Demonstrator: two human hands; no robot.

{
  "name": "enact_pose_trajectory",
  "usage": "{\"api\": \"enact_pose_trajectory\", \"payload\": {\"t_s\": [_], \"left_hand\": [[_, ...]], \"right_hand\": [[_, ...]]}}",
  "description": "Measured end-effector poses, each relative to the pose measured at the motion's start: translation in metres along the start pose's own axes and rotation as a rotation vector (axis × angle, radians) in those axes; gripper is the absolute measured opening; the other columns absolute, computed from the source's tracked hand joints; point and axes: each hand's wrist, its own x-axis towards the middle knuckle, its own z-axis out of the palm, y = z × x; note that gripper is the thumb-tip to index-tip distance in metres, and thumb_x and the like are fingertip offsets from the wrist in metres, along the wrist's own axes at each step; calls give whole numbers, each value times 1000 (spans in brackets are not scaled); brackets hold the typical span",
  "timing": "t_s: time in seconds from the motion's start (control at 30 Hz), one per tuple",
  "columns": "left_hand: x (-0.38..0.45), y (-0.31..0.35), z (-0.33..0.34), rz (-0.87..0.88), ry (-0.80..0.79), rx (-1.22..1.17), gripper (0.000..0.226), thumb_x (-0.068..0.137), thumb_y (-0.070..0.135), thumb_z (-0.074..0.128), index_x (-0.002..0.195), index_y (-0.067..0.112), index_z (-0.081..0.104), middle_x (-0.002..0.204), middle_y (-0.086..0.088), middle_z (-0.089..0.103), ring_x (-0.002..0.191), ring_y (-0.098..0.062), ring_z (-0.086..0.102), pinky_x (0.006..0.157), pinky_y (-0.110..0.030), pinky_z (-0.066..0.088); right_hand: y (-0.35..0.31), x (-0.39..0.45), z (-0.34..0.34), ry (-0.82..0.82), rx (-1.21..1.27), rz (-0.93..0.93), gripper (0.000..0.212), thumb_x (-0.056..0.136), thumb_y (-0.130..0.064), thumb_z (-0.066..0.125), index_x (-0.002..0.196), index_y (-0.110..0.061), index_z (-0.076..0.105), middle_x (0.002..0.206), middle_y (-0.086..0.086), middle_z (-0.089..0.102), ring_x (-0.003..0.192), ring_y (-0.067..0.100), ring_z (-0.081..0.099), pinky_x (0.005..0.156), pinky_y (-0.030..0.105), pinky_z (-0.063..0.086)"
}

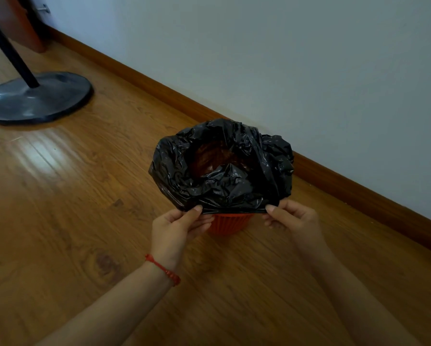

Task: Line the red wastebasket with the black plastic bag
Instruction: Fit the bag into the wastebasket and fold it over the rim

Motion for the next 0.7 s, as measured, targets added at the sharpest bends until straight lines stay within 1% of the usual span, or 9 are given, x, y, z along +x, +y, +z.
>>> {"api": "enact_pose_trajectory", "payload": {"t_s": [0.07,0.17,0.23,0.37,0.47,0.53,0.63,0.7], "left_hand": [[3,1,-1,-9,3,-8,10,84,0,55,80,-1,64,65,-9,72,64,-18,70,63,-25,58],[7,0,-3,-27,5,-21,10,84,-2,54,81,-2,64,64,-9,72,62,-18,70,61,-25,57],[7,-2,-4,-37,4,-26,10,84,-2,54,82,-2,64,64,-10,72,63,-19,70,62,-25,57],[5,-5,-6,-54,-13,-36,10,84,0,54,85,-2,65,73,-15,73,71,-23,71,65,-27,58],[2,-5,-4,-91,-30,-67,10,82,1,56,86,-4,64,77,-17,72,71,-23,71,66,-28,58],[-1,-6,0,-119,-46,-82,13,80,5,59,88,-5,63,80,-18,71,69,-21,71,67,-28,58],[-4,-9,10,-156,-57,-63,28,72,17,66,91,-5,63,79,-17,72,70,-21,71,64,-27,59],[-7,-12,18,-174,-66,-33,32,70,22,67,89,-3,63,78,-15,72,68,-20,70,63,-26,58]], "right_hand": [[3,0,4,12,-39,-7,16,81,-1,59,66,-4,62,57,-3,65,51,2,58,52,11,47],[9,1,7,34,-67,15,17,81,-2,61,65,-5,62,53,-5,65,48,1,57,49,10,45],[10,1,8,39,-74,20,17,82,-3,61,65,-6,62,54,-5,65,47,1,56,49,11,46],[6,-2,8,38,-97,-20,17,81,-3,61,65,-8,63,53,-5,65,48,2,57,51,12,47],[1,-4,7,30,-120,-56,16,81,-6,62,66,-11,63,54,-8,66,50,2,57,52,11,47],[-2,-3,7,35,-128,-63,16,81,-7,63,66,-12,63,54,-8,66,50,2,58,53,12,48],[-3,-2,9,35,-126,-60,17,81,-6,63,65,-12,63,53,-7,65,50,2,58,52,12,48],[-1,-2,11,17,-114,-42,16,81,-6,63,65,-10,63,53,-7,65,51,2,59,52,13,48]]}}
